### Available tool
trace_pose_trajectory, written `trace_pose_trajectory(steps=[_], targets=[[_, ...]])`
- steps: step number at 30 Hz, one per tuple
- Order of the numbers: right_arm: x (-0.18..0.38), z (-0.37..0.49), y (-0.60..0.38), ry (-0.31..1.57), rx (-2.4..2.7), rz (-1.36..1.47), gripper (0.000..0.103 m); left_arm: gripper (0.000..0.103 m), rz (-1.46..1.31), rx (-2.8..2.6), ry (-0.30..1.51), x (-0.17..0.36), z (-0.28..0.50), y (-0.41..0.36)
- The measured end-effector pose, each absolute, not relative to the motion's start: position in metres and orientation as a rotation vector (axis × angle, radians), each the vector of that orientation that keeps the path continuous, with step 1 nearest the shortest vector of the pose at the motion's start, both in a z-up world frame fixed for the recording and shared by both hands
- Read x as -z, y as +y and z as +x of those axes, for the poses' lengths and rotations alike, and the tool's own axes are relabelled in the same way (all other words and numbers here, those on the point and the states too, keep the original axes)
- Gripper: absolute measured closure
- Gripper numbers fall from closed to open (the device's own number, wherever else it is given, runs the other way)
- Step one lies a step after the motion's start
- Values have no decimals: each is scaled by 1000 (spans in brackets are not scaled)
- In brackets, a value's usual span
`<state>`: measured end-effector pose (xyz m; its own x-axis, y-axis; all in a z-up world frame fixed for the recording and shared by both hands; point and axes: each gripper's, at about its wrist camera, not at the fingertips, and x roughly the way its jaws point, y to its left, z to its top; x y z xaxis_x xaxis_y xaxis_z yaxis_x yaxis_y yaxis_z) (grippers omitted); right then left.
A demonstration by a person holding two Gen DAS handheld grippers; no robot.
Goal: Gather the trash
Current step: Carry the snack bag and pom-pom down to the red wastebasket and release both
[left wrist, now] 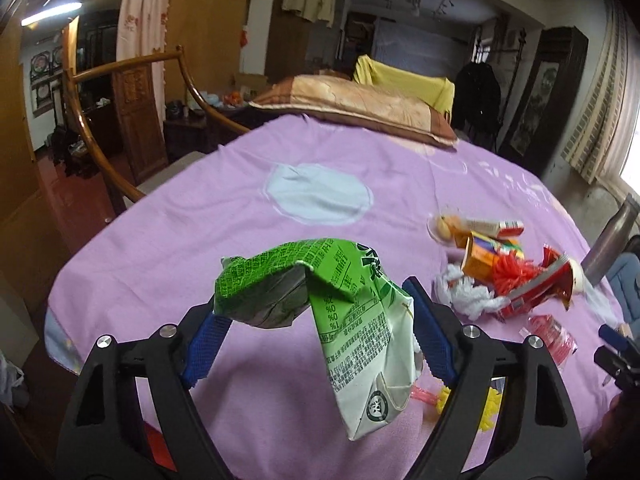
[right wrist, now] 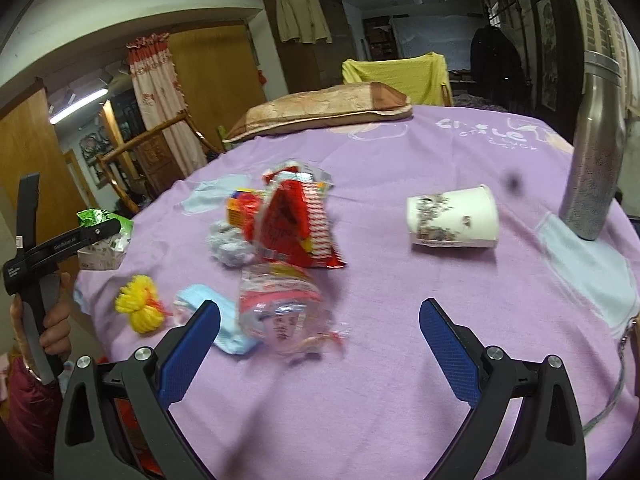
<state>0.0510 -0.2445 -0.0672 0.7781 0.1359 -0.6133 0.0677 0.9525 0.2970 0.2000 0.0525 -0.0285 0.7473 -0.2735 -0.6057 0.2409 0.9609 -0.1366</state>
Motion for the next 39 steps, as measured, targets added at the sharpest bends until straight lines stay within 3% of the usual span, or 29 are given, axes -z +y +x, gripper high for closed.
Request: trace_pose_trajectory(steps=[7, 12, 19, 20, 23, 29, 32, 39], targets=[[50, 58, -194, 650, -173, 241, 6, 22, -80, 249, 634, 22, 172, 91], [45, 75, -134, 681, -322, 166, 23, 22, -111, 213, 631, 27, 154, 127], [58, 106, -77, 765, -347, 71, 32, 22, -174, 144, 637, 40, 136, 188], [64, 112, -74, 792, -338, 63, 38, 22, -180, 136, 640, 43, 134, 195], [75, 123, -70, 860, -328, 75, 71, 22, -201, 96, 663, 55, 128, 220], [51, 122, -68, 797, -310, 113, 71, 20, -221, 4, 758, 99, 115, 263], [39, 123, -49, 776, -338, 96, 71, 8, -214, -75, 823, 122, 110, 280], [24, 118, 23, 770, -482, 13, 71, 7, -203, -194, 841, 136, 91, 312]])
